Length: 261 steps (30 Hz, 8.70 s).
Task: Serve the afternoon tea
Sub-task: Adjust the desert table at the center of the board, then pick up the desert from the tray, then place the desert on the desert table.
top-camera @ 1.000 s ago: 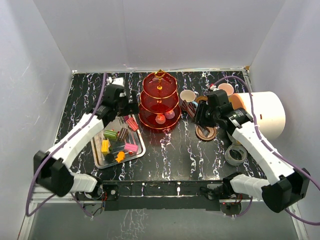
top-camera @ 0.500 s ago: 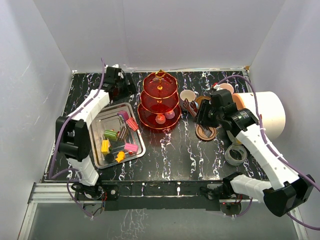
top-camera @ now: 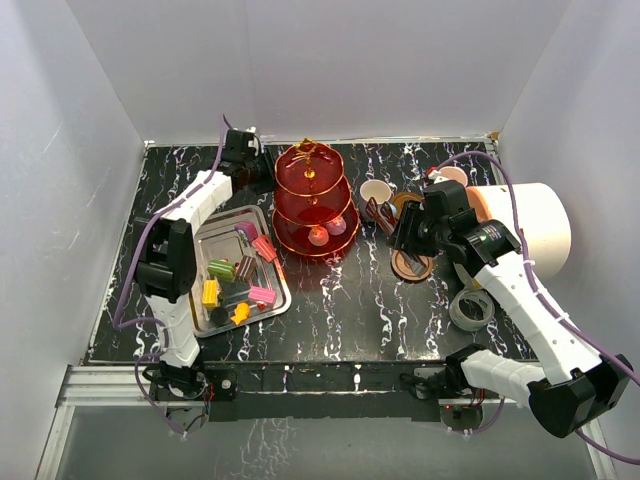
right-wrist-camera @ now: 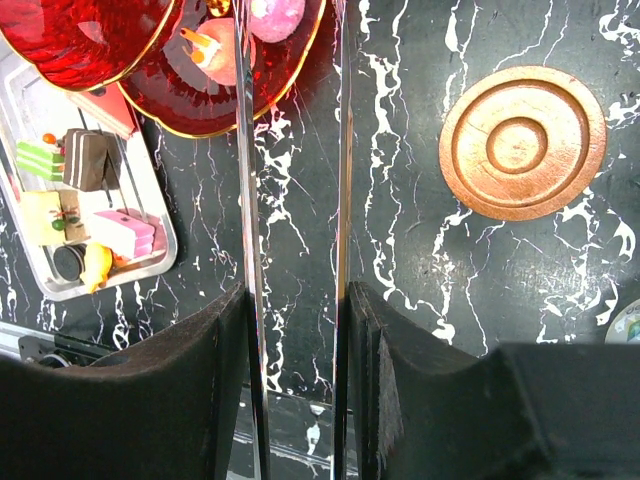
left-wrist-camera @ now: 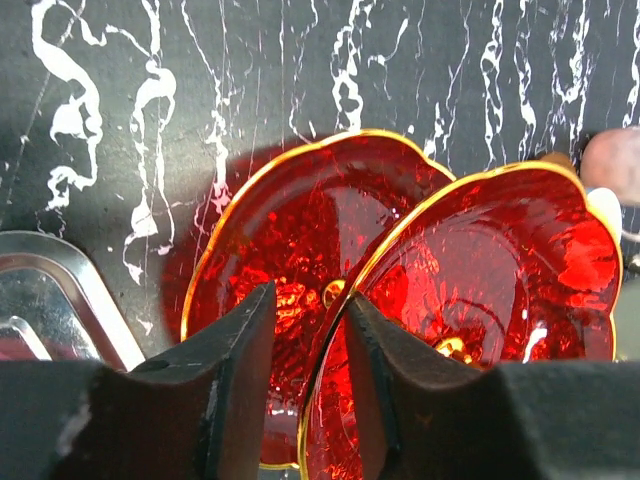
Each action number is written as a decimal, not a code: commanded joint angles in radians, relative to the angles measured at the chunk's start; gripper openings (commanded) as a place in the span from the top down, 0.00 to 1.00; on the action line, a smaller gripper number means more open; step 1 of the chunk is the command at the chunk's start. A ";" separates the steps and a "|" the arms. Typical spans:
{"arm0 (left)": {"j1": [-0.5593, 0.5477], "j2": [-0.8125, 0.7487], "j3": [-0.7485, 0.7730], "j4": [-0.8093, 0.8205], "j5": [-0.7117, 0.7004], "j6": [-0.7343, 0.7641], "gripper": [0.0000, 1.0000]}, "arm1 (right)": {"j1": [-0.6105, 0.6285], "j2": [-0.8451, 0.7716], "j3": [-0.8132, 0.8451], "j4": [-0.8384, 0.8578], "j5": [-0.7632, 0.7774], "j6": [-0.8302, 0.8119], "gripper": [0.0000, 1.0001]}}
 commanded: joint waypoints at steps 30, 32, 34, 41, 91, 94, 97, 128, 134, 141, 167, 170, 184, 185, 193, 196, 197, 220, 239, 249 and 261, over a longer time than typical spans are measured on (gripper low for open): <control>-0.222 -0.467 -0.563 0.105 -0.235 -0.671 0.89 | -0.002 -0.027 -0.030 0.050 0.002 -0.012 0.59; -0.249 -0.500 -0.604 0.120 -0.264 -0.740 0.86 | -0.002 -0.027 -0.033 0.050 0.003 -0.011 0.59; -0.284 -0.524 -0.628 0.120 -0.299 -0.807 0.86 | -0.002 -0.029 -0.037 0.051 0.006 -0.009 0.59; -0.373 -0.524 -0.629 0.165 -0.355 -0.927 0.71 | -0.001 -0.039 -0.042 0.051 0.006 -0.007 0.59; -0.461 -1.096 -0.570 -0.520 -1.055 -0.059 0.01 | 0.135 -0.050 0.212 -0.217 -0.480 -0.196 0.60; -0.276 -1.092 -0.588 -0.487 -0.915 0.001 0.01 | 0.371 0.002 0.213 -0.115 -0.334 -0.098 0.60; -0.050 -1.138 -0.622 -0.429 -0.738 0.073 0.01 | 0.578 0.094 0.244 -0.037 -0.168 -0.034 0.60; 0.053 -1.233 -0.741 -0.433 -0.877 0.095 0.01 | 0.759 0.969 0.929 -0.159 0.487 -0.375 0.62; 0.053 -1.232 -0.741 -0.435 -0.874 0.095 0.01 | 0.751 1.018 0.946 -0.178 0.519 -0.385 0.61; 0.053 -1.239 -0.741 -0.439 -0.875 0.089 0.01 | 0.741 1.040 0.943 -0.182 0.550 -0.403 0.58; 0.052 -1.218 -0.744 -0.437 -0.869 0.092 0.01 | 0.723 1.103 0.945 -0.148 0.586 -0.438 0.60; 0.053 -1.217 -0.744 -0.437 -0.870 0.091 0.01 | 0.720 1.110 0.945 -0.140 0.587 -0.455 0.60; 0.052 -1.206 -0.746 -0.434 -0.872 0.096 0.01 | 0.709 1.131 0.966 -0.145 0.578 -0.489 0.58; 0.053 -1.206 -0.746 -0.432 -0.871 0.096 0.01 | 0.709 1.127 0.967 -0.146 0.572 -0.489 0.57; 0.052 -1.207 -0.747 -0.431 -0.869 0.097 0.01 | 0.705 1.109 0.971 -0.154 0.563 -0.513 0.56; 0.053 -1.207 -0.747 -0.431 -0.868 0.097 0.01 | 0.704 1.097 0.950 -0.149 0.574 -0.523 0.55; 0.053 -1.207 -0.747 -0.430 -0.867 0.097 0.01 | 0.705 1.094 0.940 -0.146 0.582 -0.529 0.55; 0.054 -1.195 -0.748 -0.425 -0.856 0.103 0.01 | 0.705 1.075 0.947 -0.090 0.657 -0.556 0.67; 0.053 -1.198 -0.749 -0.422 -0.853 0.105 0.01 | 0.691 0.685 0.652 0.028 0.265 -0.090 0.72; 0.053 -1.196 -0.750 -0.415 -0.836 0.112 0.01 | 0.531 0.220 0.020 0.347 -0.022 0.330 0.71; 0.053 -1.186 -0.749 -0.414 -0.825 0.116 0.01 | 0.376 0.105 -0.195 0.475 -0.093 0.425 0.69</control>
